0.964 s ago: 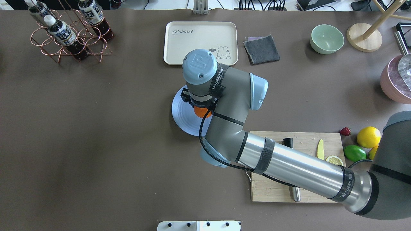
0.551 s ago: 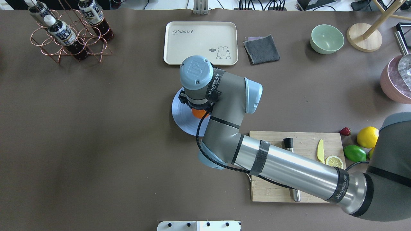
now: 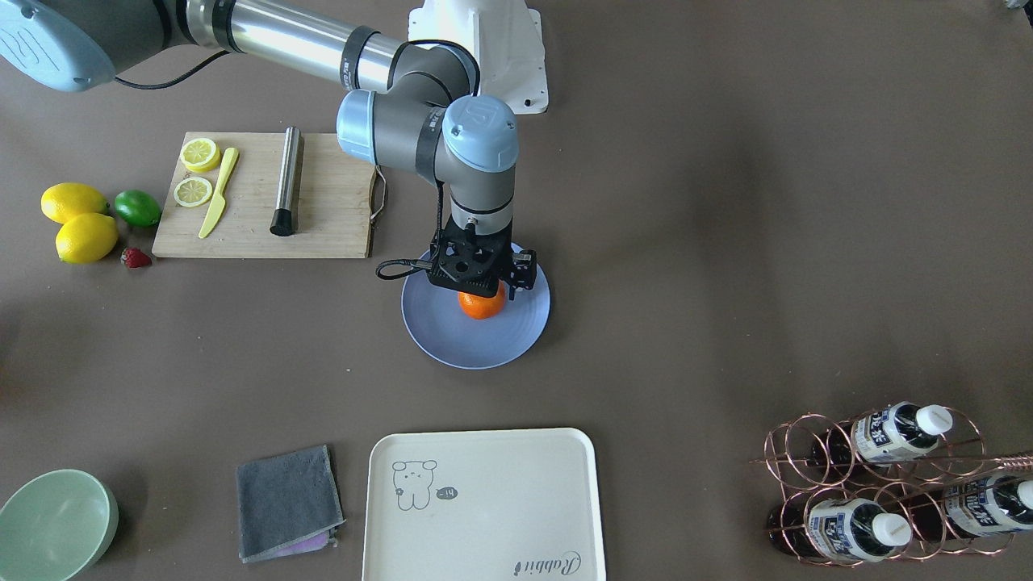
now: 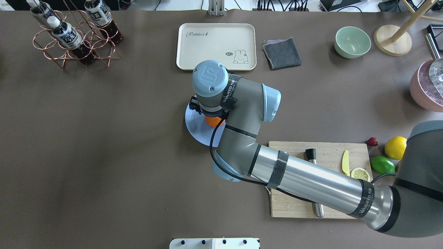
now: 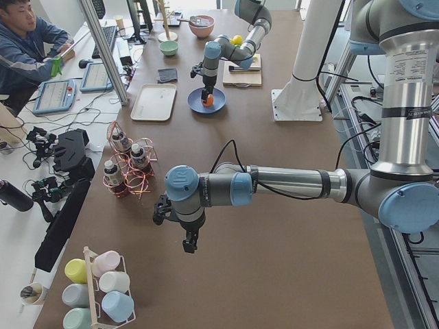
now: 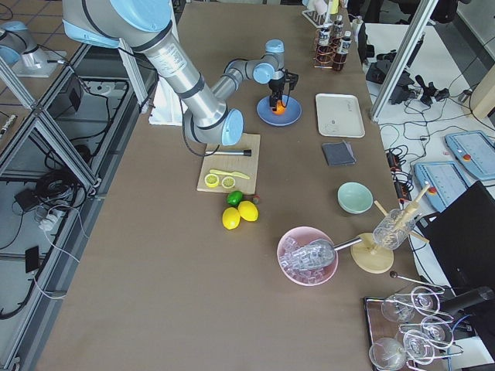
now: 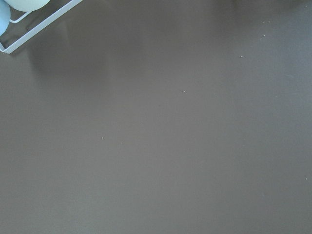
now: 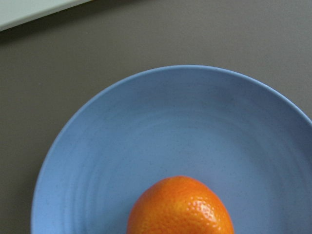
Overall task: Pick orange to plate
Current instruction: 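Lower the orange onto the plate and open the right gripper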
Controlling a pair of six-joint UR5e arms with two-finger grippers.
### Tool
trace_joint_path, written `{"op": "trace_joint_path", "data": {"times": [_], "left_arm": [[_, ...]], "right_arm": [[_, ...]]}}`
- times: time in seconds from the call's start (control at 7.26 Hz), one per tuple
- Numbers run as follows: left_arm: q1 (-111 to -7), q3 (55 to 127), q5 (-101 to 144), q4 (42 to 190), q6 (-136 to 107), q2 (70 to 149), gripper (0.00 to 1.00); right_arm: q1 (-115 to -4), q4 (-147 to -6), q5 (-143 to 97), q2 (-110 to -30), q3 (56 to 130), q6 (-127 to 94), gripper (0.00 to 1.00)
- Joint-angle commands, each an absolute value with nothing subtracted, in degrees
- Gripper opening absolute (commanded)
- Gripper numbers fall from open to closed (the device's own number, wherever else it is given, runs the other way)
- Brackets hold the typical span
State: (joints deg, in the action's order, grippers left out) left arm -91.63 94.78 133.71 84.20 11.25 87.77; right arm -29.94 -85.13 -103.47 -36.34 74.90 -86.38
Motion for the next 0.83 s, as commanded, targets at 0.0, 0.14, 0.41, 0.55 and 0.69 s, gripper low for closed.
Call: {"op": "trace_joint_path", "data": {"times": [0.0,0.14,0.41,0.55,0.69], "left_arm": [[-91.7,94.7,133.7,84.2,11.3,87.5,1.0],[-91.8,94.7,133.8,84.2,11.3,86.7,1.0],[-91.8,94.5,133.7,84.2,11.3,86.2,1.0],[-91.8,94.6,133.7,84.2,11.3,85.9,1.0],[-91.8,94.5,133.7,84.1,11.3,85.8,1.0]], "right_arm": [[-35.1,-89.4,-110.3,-35.9,78.3,-82.5,1.0],[-39.6,-96.0,-113.2,-37.3,82.4,-76.1,1.0],[-51.5,-99.8,-119.5,-50.7,92.0,-59.2,1.0],[-57.6,-99.8,-119.9,-57.6,94.8,-47.1,1.0],[-63.1,-99.7,-121.8,-64.3,97.0,-35.8,1.0]]}}
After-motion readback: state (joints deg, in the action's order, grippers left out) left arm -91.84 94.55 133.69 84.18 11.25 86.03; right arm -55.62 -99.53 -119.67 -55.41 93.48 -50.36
